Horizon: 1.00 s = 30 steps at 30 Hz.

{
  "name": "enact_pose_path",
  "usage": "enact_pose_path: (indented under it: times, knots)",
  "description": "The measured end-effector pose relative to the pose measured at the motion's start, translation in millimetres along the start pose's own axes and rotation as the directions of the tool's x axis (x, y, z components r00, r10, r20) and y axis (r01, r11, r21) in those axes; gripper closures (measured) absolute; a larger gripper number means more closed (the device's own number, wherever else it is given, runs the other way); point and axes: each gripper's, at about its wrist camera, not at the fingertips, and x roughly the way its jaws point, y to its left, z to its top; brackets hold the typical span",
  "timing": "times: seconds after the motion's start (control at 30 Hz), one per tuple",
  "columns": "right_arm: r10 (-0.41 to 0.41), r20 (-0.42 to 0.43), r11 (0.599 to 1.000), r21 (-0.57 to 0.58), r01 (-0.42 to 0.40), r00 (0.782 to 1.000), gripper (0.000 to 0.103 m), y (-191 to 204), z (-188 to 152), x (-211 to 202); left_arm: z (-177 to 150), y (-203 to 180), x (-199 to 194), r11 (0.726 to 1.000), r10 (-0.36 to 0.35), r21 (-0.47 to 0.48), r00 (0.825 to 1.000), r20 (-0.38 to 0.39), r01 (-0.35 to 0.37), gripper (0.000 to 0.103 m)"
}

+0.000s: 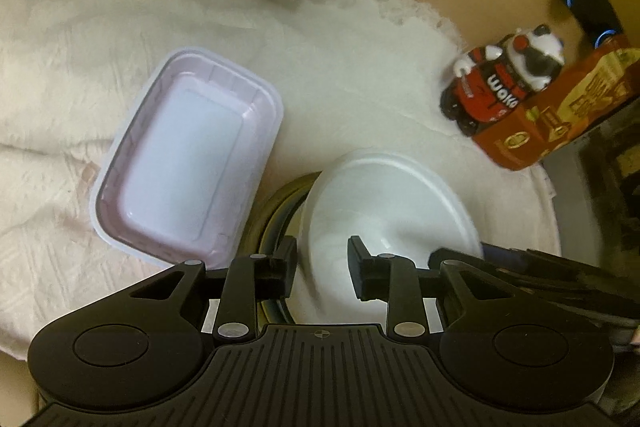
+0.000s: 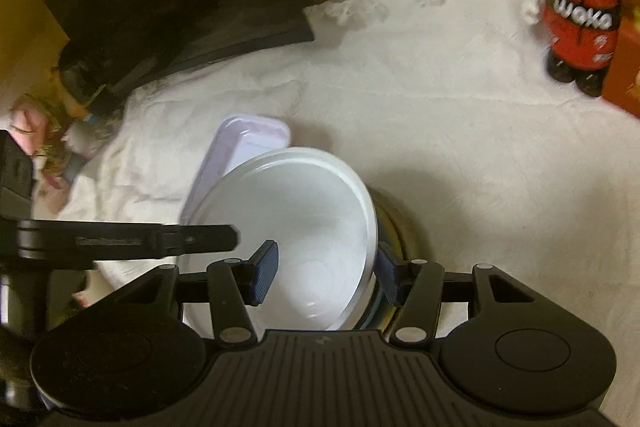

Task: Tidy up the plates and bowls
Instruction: 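Open the left gripper and release the bowl stack rim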

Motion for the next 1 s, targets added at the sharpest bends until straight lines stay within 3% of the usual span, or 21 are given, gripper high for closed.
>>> enact_pose_path:
  times: [0.1, 0.23, 0.37, 0.43, 0.5, 0.57, 0.67, 0.73, 0.83, 1.0]
  knots:
    - [-0.147, 0.098, 0.984, -0.085, 0.155, 0.984, 0.049, 17.2, -6.8, -6.4, 2.7, 5.4, -8.8, 1.000, -0.023, 0.010, 1.000, 0.017, 0.023, 0.075]
    - [-0.252, 0.152, 0.955, -0.121, 0.271, 0.956, 0.045, 34.0, -15.4, -12.8, 3.6, 7.3, -20.9, 0.996, 0.035, 0.076, 0.996, 0.077, -0.041, 0.075]
    - [-0.336, 0.175, 0.926, -0.120, 0.358, 0.926, 0.039, 43.7, -30.7, -14.4, -2.3, 14.4, -25.7, 0.995, -0.037, 0.096, 0.996, 0.077, 0.030, 0.075]
    - [-0.326, 0.198, 0.926, -0.130, 0.355, 0.924, 0.029, 48.1, -40.1, -17.0, -6.9, 15.4, -22.3, 0.991, -0.050, 0.129, 0.996, 0.080, 0.039, 0.075]
    - [-0.321, 0.217, 0.933, -0.097, 0.347, 0.922, 0.028, 50.3, -48.0, -18.4, -8.5, 20.2, -15.2, 0.994, -0.059, 0.100, 0.997, 0.049, 0.054, 0.076]
    - [-0.308, 0.174, 0.949, -0.011, 0.314, 0.936, 0.029, 45.9, -48.4, -16.3, -7.3, 24.1, -8.4, 0.990, -0.124, 0.067, 0.992, -0.011, 0.124, 0.076]
    - [-0.269, 0.126, 0.962, 0.089, 0.259, 0.955, 0.048, 34.1, -45.6, -9.8, -2.3, 22.0, -2.8, 0.984, -0.126, 0.125, 0.992, -0.031, 0.129, 0.077]
    - [-0.259, 0.087, 0.958, 0.152, 0.244, 0.962, 0.066, 26.5, -42.9, 0.8, 1.1, 23.1, 1.7, 0.983, -0.137, 0.119, 0.990, -0.031, 0.140, 0.077]
    - [-0.263, 0.070, 0.946, 0.216, 0.243, 0.962, 0.067, 21.8, -39.2, 10.9, 4.6, 22.2, 5.0, 0.981, -0.140, 0.129, 0.990, -0.028, 0.142, 0.077]
    - [-0.301, 0.056, 0.935, 0.216, 0.283, 0.952, 0.067, 25.4, -30.9, 17.3, 8.4, 19.8, 5.9, 0.974, -0.152, 0.162, 0.988, -0.035, 0.156, 0.077]
